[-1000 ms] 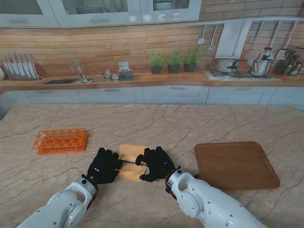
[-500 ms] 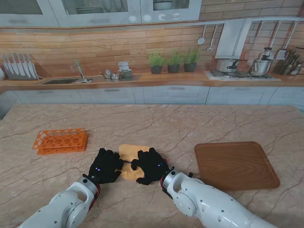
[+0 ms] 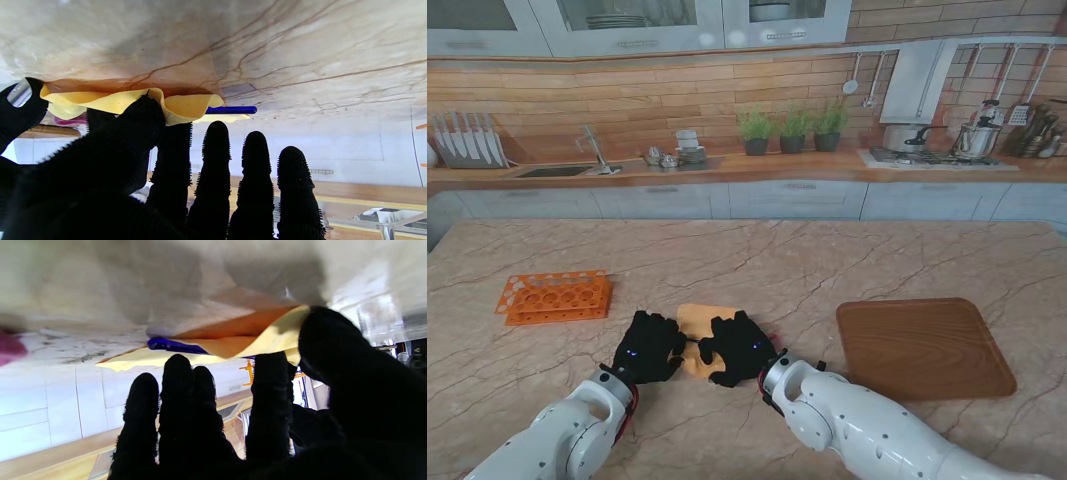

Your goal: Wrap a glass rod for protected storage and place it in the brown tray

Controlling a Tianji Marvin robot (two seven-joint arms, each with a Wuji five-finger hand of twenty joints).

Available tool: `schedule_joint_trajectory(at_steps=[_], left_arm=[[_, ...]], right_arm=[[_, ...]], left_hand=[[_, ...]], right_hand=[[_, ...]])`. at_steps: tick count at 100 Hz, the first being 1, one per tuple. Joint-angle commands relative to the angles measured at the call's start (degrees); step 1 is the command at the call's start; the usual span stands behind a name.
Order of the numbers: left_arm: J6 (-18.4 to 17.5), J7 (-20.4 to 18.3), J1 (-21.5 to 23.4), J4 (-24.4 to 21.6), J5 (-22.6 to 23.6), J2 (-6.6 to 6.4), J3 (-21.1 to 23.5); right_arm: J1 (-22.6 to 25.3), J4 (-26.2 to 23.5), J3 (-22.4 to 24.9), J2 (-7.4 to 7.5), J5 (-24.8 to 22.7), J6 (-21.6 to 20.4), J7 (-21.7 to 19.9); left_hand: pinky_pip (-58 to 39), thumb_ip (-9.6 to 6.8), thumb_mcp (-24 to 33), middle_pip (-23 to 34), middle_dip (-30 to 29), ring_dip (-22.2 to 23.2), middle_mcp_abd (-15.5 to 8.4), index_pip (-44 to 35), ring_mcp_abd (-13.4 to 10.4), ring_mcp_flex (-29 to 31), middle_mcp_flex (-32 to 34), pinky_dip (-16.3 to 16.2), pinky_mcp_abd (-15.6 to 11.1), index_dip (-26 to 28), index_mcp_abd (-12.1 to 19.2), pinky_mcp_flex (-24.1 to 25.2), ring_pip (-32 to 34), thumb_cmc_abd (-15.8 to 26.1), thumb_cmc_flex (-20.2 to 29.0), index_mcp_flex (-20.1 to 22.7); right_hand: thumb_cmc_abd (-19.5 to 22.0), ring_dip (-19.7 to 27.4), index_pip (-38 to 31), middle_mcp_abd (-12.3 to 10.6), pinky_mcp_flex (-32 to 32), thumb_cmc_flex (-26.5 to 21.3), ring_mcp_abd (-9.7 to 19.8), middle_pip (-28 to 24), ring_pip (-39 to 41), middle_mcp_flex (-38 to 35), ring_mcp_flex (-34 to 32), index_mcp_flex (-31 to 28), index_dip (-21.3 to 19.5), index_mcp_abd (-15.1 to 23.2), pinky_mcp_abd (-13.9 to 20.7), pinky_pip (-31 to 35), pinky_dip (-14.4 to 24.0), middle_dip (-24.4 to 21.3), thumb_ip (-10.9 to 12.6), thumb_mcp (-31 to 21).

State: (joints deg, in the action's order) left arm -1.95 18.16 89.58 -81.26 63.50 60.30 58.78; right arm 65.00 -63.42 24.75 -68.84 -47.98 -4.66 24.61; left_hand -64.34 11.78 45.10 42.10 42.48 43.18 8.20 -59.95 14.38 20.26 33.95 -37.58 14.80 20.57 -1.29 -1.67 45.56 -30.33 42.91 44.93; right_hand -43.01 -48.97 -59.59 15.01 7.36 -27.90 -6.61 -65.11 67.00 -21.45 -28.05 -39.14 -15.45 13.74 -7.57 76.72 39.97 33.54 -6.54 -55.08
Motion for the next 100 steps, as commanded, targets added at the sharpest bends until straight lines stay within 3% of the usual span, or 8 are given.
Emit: schedule_joint_trajectory(at_steps=[1,14,55,100], left_arm=[[-0.19,-0.21,0.42,-0.46,-0.42,0.43,0.10],[-0.27,-0.23,0.31,-0.45,-1.06,0.58,0.20],[0.14,1.19,-0.56,0.17,-1.10,0.79,-0.08],[1.57,2.18,-5.13,3.49,-3.62,1.56,-3.32]], right_arm=[[0.25,-0.45,0.24,-0.12,-0.04,-0.56,-0.43],[0.23,-0.23,0.46,-0.29,0.37,-1.19,-0.28],[0.23,-0.24,2.33,-0.73,1.50,-2.31,0.64],[-0.60,1.43,3.79,-1.49,3.66,-0.82,0.52]], left_hand=[[-0.94,1.70,0.24,-0.40,-0.19,0.32,0.59,-2.60,0.70,0.73,0.34,-0.70,0.01,-0.45,-0.83,0.73,-0.07,1.07,1.63,1.10],[-0.94,1.70,0.28,-0.47,-0.19,0.28,0.65,-2.60,0.67,0.77,0.39,-0.69,0.01,-0.54,-1.05,0.73,-0.12,1.00,1.77,1.18],[-0.94,1.85,-0.14,-0.53,0.60,-0.18,0.45,-2.48,0.37,0.70,0.03,-0.69,0.01,-0.60,-1.69,0.73,-0.86,1.72,3.07,1.42],[-0.30,1.20,-2.33,-1.27,-0.40,-0.85,1.02,-1.94,0.34,-0.18,-0.90,-0.35,-0.08,-0.14,1.13,0.93,-1.78,3.26,2.15,-1.26]], right_hand=[[1.24,0.52,-2.69,-0.66,-0.74,-3.37,-0.45,-0.35,0.77,-1.58,-0.36,-2.17,2.18,1.68,0.23,2.83,-0.62,-0.62,-1.46,-2.92],[5.49,0.81,-3.37,-2.13,-0.18,-6.12,-0.11,0.11,0.95,-3.75,-1.10,-5.88,3.25,0.62,0.60,2.76,-0.64,-1.30,-1.20,-4.18],[6.76,1.22,-4.20,-2.83,-0.01,-7.25,0.35,0.00,0.87,-4.49,-1.45,-6.65,2.16,0.40,0.72,2.70,-0.60,-1.73,-1.94,-4.01],[6.98,3.07,-4.03,-2.56,-0.02,-7.11,0.00,1.12,-0.27,-4.30,-0.83,-6.46,1.01,0.20,0.60,1.55,-1.11,-2.80,-1.70,-4.01]])
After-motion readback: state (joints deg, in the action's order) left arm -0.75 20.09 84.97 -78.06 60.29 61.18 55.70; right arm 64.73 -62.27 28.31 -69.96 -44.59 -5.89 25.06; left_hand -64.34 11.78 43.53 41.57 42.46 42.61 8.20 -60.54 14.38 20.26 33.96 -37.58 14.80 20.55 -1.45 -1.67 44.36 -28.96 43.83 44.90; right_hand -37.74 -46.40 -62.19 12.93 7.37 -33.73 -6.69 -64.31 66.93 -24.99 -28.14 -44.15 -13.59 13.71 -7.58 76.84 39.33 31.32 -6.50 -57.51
